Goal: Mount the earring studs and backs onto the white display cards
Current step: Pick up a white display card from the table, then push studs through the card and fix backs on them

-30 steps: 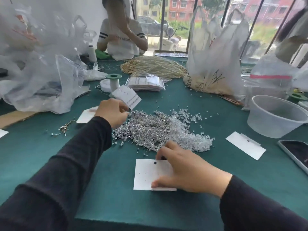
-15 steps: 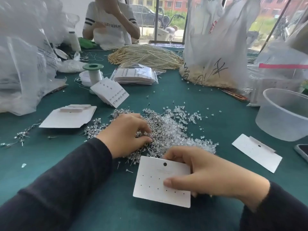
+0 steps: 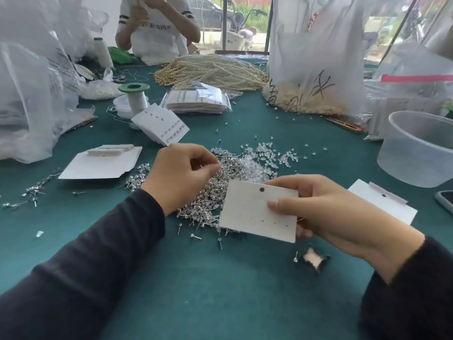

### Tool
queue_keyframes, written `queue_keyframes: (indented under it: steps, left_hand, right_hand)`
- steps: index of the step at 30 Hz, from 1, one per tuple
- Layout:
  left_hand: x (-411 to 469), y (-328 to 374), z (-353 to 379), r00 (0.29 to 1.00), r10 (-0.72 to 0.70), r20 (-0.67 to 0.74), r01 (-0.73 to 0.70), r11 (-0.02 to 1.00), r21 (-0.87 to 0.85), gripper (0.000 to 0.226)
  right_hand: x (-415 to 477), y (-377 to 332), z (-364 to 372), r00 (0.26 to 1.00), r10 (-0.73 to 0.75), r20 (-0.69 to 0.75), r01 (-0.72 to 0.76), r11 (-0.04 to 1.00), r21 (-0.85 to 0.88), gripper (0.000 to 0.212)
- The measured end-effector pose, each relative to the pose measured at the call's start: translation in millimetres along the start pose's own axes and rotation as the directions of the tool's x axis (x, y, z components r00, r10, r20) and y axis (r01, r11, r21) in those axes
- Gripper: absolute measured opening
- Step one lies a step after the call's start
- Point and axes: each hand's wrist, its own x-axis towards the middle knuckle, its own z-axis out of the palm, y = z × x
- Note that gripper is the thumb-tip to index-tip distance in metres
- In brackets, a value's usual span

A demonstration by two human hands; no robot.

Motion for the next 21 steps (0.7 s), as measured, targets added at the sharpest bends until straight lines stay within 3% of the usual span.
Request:
queue_keyframes:
  steps: [10,16,21]
  left_hand:
    - [-3.2,4.9,1.0,0.999,-0.028,0.029,0.03,0.999,-0.042,0.01]
    - [-10.8,16.3,-0.9,0.993,-0.009,0.119,0.056,0.915,-0.4,0.007]
    - [-13.0,18.9,3.5,0.993,0.009,0.12,0.04,0.915,-0.401,0.006]
  right_hand:
    - [7.1,1.8,-4.7,0.996,0.038,-0.075,-0.031,0.995,0.092,0.018]
    - [6.3,1.8,-5.9,0.998,0.038,-0.04,-0.028,0.973,0.228,0.017]
    - [7.9,1.6,-9.0,0.999,0.046,-0.01,-0.041,0.948,0.315,0.03]
